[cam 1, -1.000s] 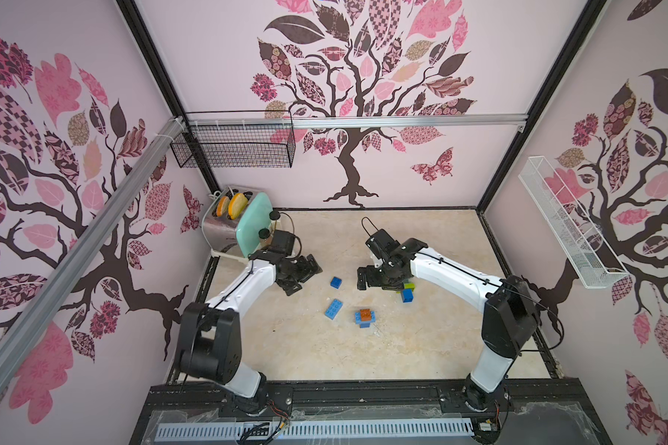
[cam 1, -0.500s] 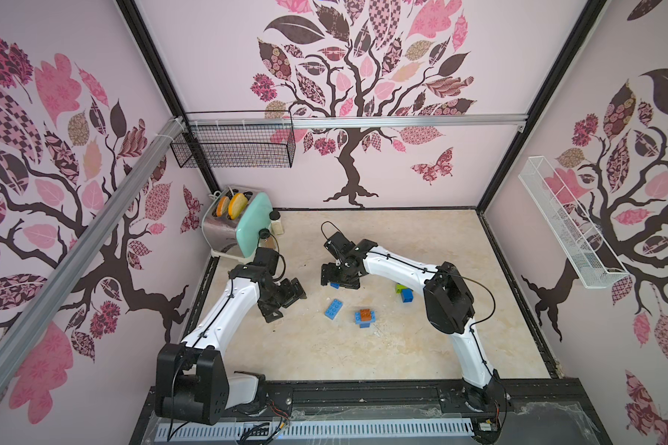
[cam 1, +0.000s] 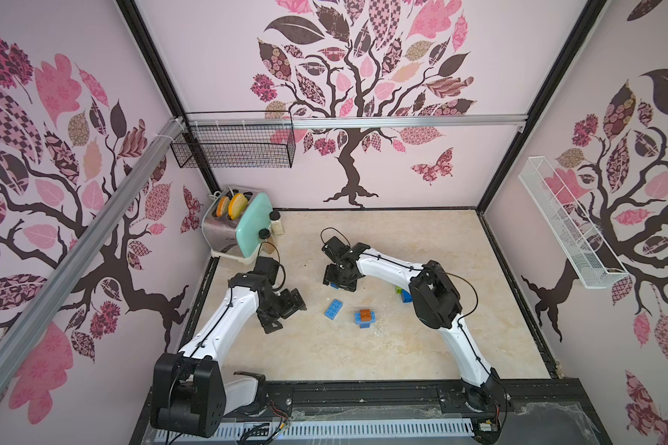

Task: Assemble the letter f with lego
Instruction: Pick up the lego brick from the center of the board.

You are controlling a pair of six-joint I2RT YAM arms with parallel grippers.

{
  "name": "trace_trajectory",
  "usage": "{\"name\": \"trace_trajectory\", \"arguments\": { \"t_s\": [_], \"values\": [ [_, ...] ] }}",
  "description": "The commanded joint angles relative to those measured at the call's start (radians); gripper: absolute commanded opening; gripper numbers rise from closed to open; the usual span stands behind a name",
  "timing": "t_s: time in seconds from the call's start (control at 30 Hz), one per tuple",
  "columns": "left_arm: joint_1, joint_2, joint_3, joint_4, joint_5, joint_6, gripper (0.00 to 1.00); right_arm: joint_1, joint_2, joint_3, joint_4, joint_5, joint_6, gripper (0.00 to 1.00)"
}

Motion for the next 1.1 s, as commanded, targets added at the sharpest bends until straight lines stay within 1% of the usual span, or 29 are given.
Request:
{"name": "trace_trajectory", "arguments": {
  "t_s": [0.0,0.1,0.23,0.33,0.7,0.87,1.07],
  "values": [
    [-0.019,-0.018,-0.001,-0.007,-0.004,0.018,0.94,0.004,0.017,0.019,0.025,0.035,0.03,0.72],
    [-0.034,-0.02,0.003,-0.017,-0.017,0.025,0.94,0.004,0.03,0.027,0.029,0.044,0.037,0.69],
    [-0.042,-0.019,0.005,-0.019,-0.023,0.027,0.93,0.005,0.044,0.043,0.0,0.07,0.049,0.61],
    [-0.044,-0.015,0.008,-0.019,-0.021,0.027,0.94,0.007,0.046,0.043,-0.001,0.083,0.05,0.59],
    [-0.05,-0.01,0.006,-0.023,-0.028,0.031,0.93,0.008,0.113,0.117,-0.06,0.124,0.025,0.52],
    [-0.052,-0.002,0.008,-0.02,-0.03,0.03,0.93,0.017,0.136,0.149,-0.096,0.152,-0.012,0.49],
    [-0.053,0.007,0.008,-0.012,-0.03,0.027,0.93,0.026,0.133,0.145,-0.117,0.186,-0.055,0.46]
  ]
}}
